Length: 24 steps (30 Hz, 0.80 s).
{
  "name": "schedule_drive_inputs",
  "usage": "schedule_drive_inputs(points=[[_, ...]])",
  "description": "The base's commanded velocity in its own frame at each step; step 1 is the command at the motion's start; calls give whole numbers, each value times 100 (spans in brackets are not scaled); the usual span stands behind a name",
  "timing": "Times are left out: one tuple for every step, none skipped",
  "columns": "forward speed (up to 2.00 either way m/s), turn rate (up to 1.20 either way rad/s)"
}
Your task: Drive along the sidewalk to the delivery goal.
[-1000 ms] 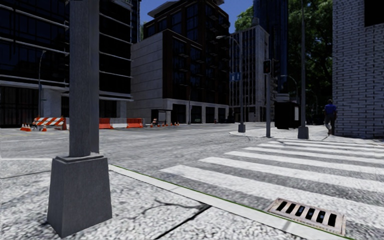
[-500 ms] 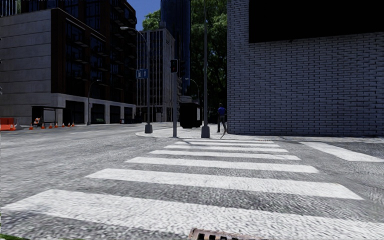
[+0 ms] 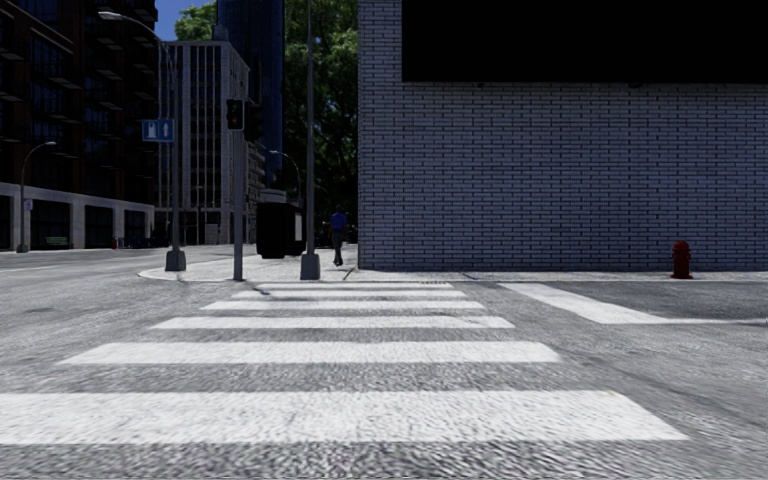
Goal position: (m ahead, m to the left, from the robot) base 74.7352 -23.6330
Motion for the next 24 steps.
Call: schedule_drive_inputs(points=[[150, 0], [150, 0], [150, 0], [150, 0], [150, 0], [150, 0], [150, 0], [150, 0], [150, 0], [150, 0], [150, 0], [150, 0], [150, 0], [150, 0], [150, 0], [150, 0], [150, 0], [150, 0], [150, 0], [150, 0], [150, 0], [150, 0], [150, 0], [150, 0]])
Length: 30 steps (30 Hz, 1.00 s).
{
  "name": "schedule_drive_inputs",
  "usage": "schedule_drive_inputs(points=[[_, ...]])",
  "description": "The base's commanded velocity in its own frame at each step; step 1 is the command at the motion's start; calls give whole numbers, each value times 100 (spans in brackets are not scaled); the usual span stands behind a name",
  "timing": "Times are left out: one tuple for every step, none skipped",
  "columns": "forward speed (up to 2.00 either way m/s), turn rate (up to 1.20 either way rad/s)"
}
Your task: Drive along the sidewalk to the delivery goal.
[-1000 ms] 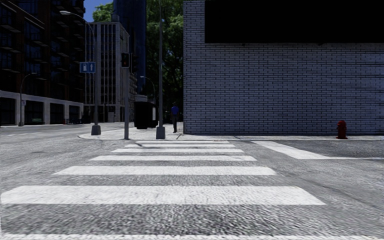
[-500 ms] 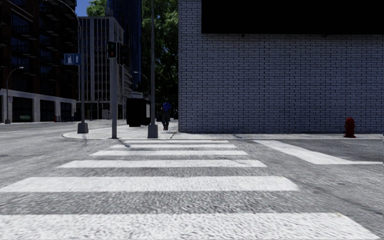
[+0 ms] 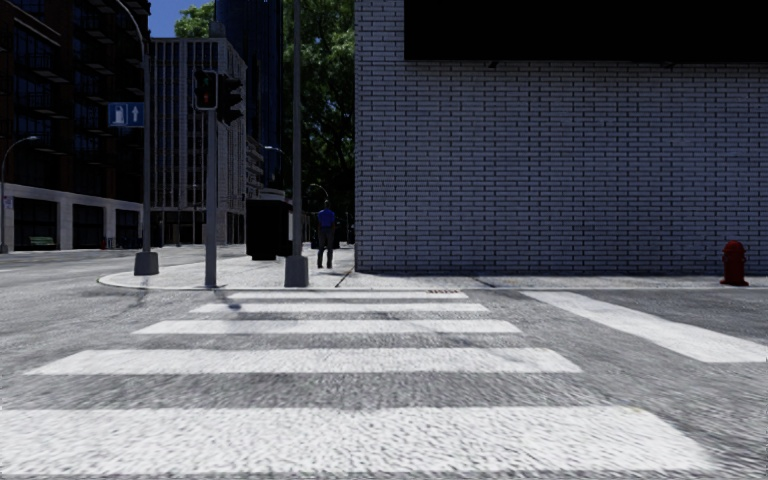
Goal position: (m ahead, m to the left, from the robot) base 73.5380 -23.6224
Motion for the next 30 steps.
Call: schedule_drive_inputs(points=[[150, 0], [150, 0], [150, 0], [150, 0], [150, 0], [150, 0], [150, 0], [150, 0], [150, 0], [150, 0], [150, 0], [150, 0], [150, 0], [150, 0], [150, 0], [150, 0], [150, 0], [150, 0], [150, 0], [150, 0], [150, 0], [150, 0], [150, 0], [150, 0], [150, 0], [150, 0], [150, 0], [150, 0], [150, 0], [150, 0]])
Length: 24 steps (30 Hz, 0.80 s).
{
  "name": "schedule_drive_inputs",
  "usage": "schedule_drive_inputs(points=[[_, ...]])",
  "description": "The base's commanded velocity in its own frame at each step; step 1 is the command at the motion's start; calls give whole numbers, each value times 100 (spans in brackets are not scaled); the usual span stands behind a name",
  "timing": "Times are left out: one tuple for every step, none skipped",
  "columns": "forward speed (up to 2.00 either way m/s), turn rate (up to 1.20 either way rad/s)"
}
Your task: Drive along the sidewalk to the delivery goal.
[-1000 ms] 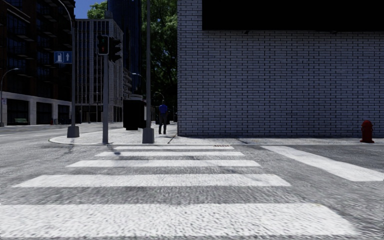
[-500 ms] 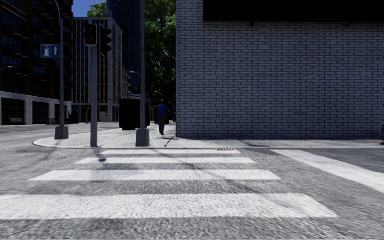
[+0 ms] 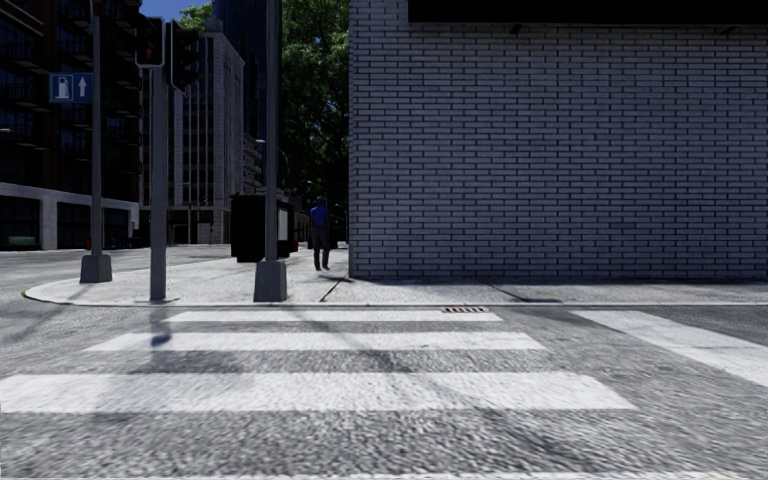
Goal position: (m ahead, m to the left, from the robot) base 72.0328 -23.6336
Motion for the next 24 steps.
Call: schedule_drive_inputs(points=[[150, 0], [150, 0], [150, 0], [150, 0], [150, 0], [150, 0], [150, 0], [150, 0], [150, 0], [150, 0], [150, 0], [150, 0], [150, 0], [150, 0], [150, 0], [150, 0], [150, 0], [150, 0], [150, 0], [150, 0], [150, 0], [150, 0], [150, 0], [150, 0]])
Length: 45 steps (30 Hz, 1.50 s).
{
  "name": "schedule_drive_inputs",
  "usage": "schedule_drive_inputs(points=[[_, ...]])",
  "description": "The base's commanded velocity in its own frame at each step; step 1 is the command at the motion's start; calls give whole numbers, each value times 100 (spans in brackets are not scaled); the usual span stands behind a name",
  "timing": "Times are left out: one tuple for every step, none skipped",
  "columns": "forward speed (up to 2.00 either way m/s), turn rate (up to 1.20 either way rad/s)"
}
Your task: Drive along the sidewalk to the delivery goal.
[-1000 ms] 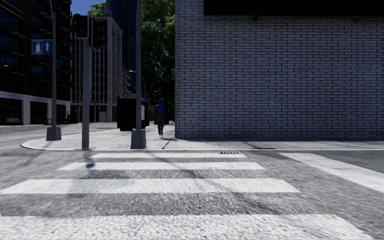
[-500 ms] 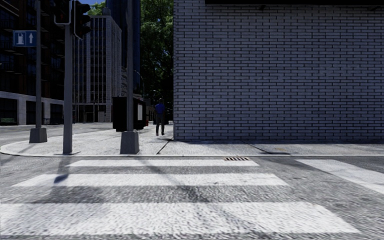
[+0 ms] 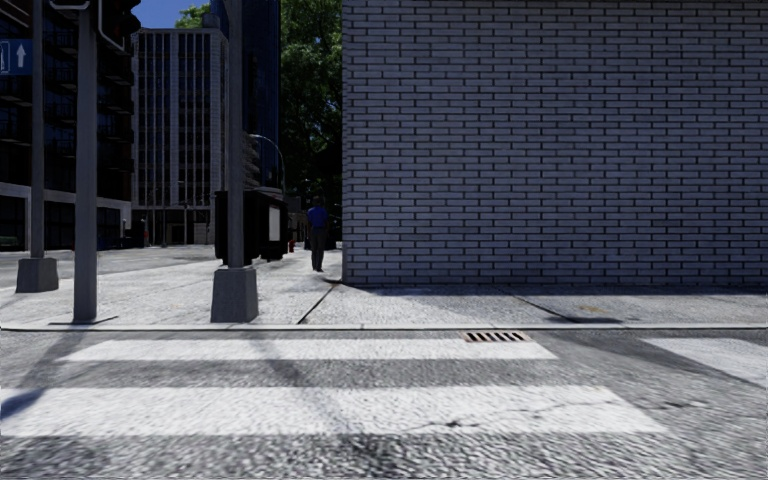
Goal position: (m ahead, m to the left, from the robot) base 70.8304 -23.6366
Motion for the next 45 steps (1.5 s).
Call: schedule_drive_inputs(points=[[150, 0], [150, 0], [150, 0], [150, 0], [150, 0], [150, 0], [150, 0], [150, 0], [150, 0], [150, 0], [150, 0], [150, 0], [150, 0], [150, 0], [150, 0], [150, 0], [150, 0], [150, 0], [150, 0], [150, 0], [150, 0], [150, 0], [150, 0], [150, 0], [150, 0], [150, 0], [150, 0], [150, 0], [150, 0], [150, 0], [150, 0], [150, 0], [150, 0], [150, 0], [150, 0], [150, 0], [150, 0], [150, 0], [150, 0], [150, 0], [150, 0], [150, 0], [150, 0], [150, 0], [150, 0]])
